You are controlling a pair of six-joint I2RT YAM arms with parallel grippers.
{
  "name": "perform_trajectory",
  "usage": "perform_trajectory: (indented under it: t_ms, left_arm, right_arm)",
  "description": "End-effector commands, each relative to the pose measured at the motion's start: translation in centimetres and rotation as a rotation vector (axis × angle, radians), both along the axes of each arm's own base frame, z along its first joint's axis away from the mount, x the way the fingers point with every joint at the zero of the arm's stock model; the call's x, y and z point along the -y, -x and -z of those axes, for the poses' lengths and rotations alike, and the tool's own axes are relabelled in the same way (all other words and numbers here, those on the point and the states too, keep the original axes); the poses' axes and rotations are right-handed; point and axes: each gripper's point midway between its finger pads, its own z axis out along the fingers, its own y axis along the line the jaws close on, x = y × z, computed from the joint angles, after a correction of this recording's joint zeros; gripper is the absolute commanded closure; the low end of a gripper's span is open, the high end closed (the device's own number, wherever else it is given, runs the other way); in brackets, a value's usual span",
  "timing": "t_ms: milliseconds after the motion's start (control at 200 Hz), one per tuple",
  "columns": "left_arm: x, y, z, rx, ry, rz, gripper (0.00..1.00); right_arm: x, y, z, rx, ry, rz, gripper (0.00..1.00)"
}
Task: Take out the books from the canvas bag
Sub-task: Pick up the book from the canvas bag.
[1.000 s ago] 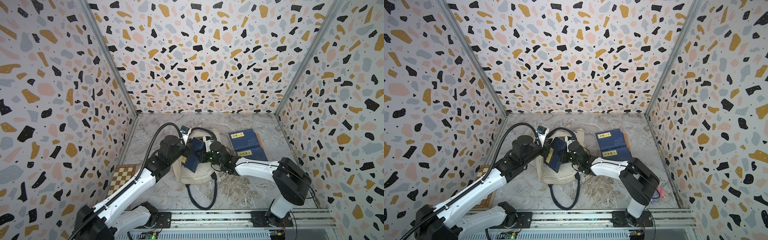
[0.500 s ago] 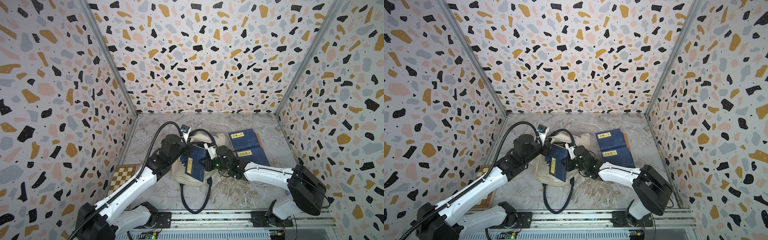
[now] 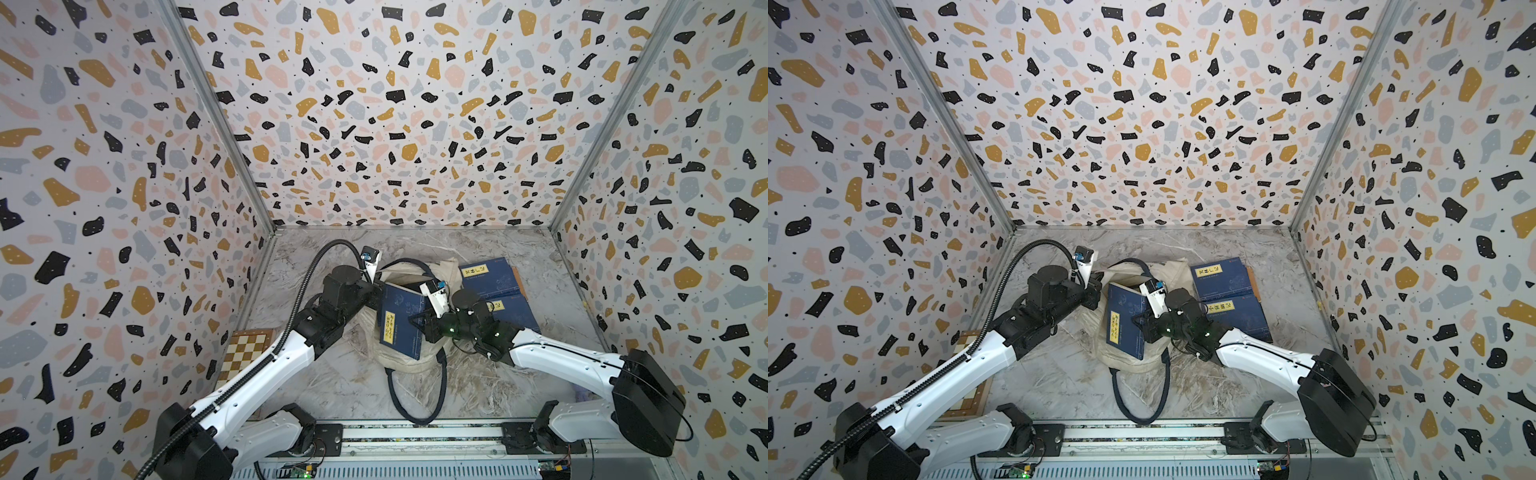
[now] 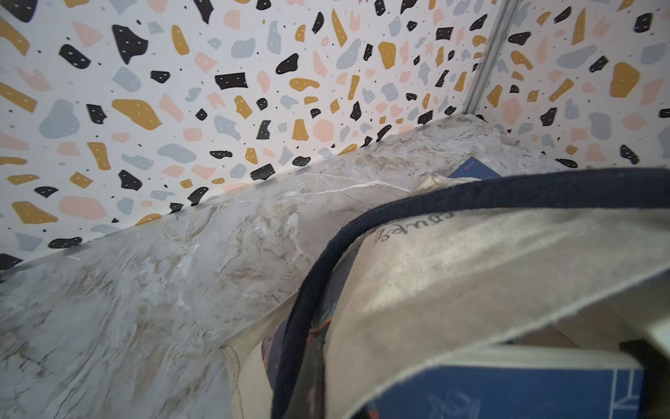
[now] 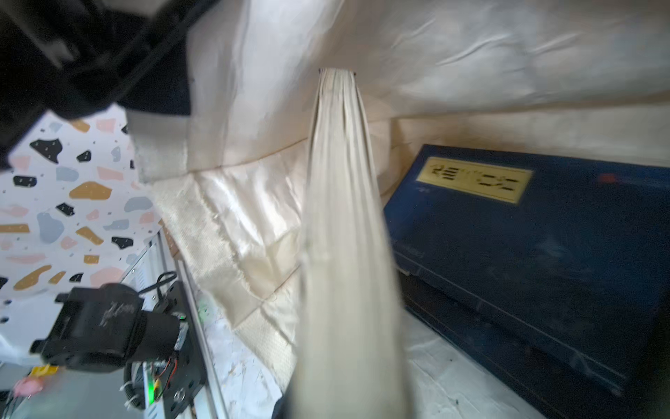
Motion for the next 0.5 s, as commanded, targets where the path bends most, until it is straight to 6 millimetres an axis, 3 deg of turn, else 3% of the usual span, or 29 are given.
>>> perform_trajectory:
  t_ms: [0,115,225,496]
  left_arm:
    - [-2.4,-1.1,-1.5,0.039,-0.013,-0.124,1.00]
    - [-2.7,-1.0,-1.5,0.045,-0.021,-0.132,1.00]
    - [-2.7,-0.9,-1.5,0.043,-0.021,-0.130,1.00]
    - [-2.3,-1.5,-0.5,-0.003,-0.038,-0.127,1.00]
  right_arm:
    - [-1.6,-2.5,-5.9,0.133,-0.087,-0.004,1.00]
    - [-2.7,-2.6,-6.3,0.127,-0.091,-0.033,1.00]
    - [-2.1,-2.1,-5.5,0.118,-0.077,-0.024,1.00]
    - [1.0,0.9,-9.3,0.204,-0.175,-0.027,1.00]
